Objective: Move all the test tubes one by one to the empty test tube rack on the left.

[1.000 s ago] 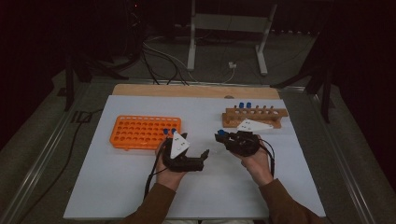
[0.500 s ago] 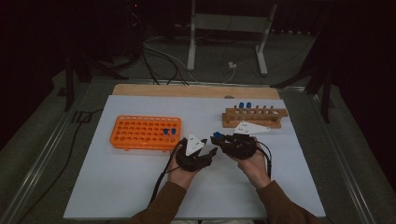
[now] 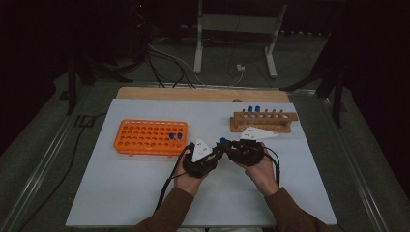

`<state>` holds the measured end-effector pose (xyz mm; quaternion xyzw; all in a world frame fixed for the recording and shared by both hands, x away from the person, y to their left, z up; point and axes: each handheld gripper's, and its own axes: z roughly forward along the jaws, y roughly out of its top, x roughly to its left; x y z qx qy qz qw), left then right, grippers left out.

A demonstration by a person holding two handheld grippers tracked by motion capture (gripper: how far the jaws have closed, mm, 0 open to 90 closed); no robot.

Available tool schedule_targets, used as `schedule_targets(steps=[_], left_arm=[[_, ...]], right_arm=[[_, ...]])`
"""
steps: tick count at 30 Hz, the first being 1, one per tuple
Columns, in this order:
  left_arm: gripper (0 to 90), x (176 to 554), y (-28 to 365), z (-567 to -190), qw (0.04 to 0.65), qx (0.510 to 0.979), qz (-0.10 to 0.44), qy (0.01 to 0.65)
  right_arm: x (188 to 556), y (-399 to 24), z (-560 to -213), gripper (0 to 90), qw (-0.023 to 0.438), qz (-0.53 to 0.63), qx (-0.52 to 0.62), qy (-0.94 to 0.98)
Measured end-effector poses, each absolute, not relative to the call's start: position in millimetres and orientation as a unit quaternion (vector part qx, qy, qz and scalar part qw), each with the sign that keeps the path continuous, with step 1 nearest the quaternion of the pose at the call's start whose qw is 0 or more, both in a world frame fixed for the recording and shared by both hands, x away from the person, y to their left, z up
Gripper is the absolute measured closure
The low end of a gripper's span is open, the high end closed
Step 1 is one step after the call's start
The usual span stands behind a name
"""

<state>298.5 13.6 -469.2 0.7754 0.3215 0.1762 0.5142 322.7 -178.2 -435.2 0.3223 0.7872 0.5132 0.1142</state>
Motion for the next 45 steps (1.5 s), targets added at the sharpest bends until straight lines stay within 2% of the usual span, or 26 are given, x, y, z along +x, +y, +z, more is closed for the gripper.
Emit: schedule_targets(steps=[9,13,19,33,45], left_arm=[[78.1,300,24,-468,0.511,0.771,0.178,0.334],[78.1,301,35,-469,0.516,0.764,0.176,0.346],[78.0,299,53,-468,0.517,0.755,0.18,0.361],[78.0,293,101,-458,0.527,0.728,0.202,0.389],[78.0,295,146,-446,0.527,0.694,0.254,0.421]], right_arm=[[325,-186,-430,36.3,0.102,0.526,0.33,0.777],[325,-190,-430,17.5,0.116,0.519,0.332,0.779],[329,-199,-430,2.9,0.134,0.52,0.342,0.771],[335,-232,-433,0.0,0.159,0.515,0.376,0.754],[331,-253,-435,0.0,0.174,0.515,0.391,0.742]])
